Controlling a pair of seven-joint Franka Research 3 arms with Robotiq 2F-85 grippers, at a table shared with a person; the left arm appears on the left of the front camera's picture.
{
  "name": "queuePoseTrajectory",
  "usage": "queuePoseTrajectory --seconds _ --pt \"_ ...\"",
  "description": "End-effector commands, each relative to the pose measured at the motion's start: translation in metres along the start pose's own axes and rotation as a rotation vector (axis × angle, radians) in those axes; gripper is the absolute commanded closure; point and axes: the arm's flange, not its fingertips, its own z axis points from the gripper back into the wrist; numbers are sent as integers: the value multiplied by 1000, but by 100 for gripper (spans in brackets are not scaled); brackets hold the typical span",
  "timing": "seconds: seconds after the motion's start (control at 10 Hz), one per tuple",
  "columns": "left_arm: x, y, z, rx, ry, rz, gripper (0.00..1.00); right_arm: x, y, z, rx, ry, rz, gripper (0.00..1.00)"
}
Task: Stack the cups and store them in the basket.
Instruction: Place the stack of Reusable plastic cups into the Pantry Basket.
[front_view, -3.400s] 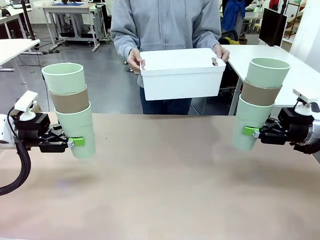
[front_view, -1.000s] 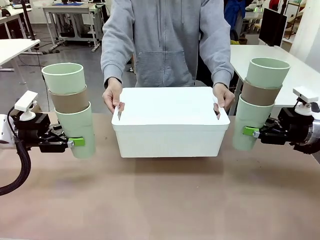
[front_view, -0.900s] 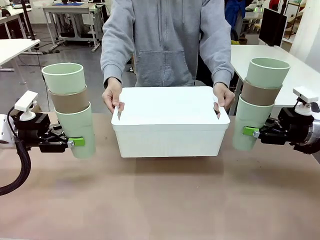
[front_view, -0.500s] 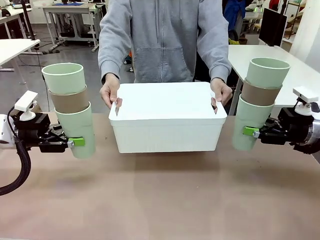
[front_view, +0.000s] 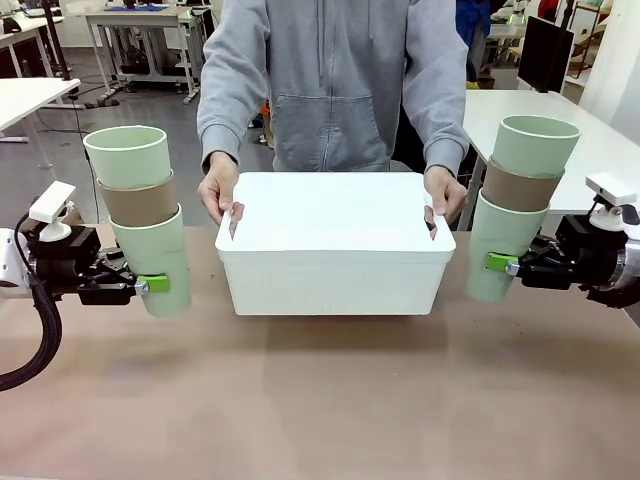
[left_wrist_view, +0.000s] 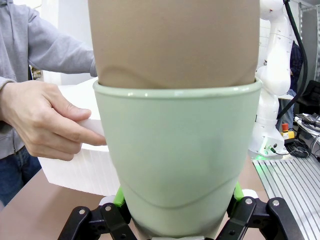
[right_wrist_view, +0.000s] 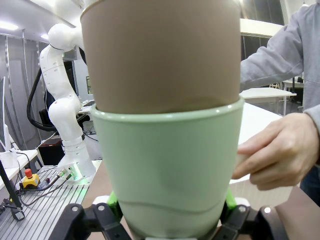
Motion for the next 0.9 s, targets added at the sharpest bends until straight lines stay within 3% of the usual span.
queuePoseTrajectory --seconds 0.0,0.6,0.8 --pt "4 0 1 0 -7 -13 16 4 0 0 2 -1 10 15" --pt "4 0 1 0 -7 -13 16 0 0 0 0 0 0 15" --pt "4 0 1 0 -7 -13 16 29 4 7 -19 13 29 15"
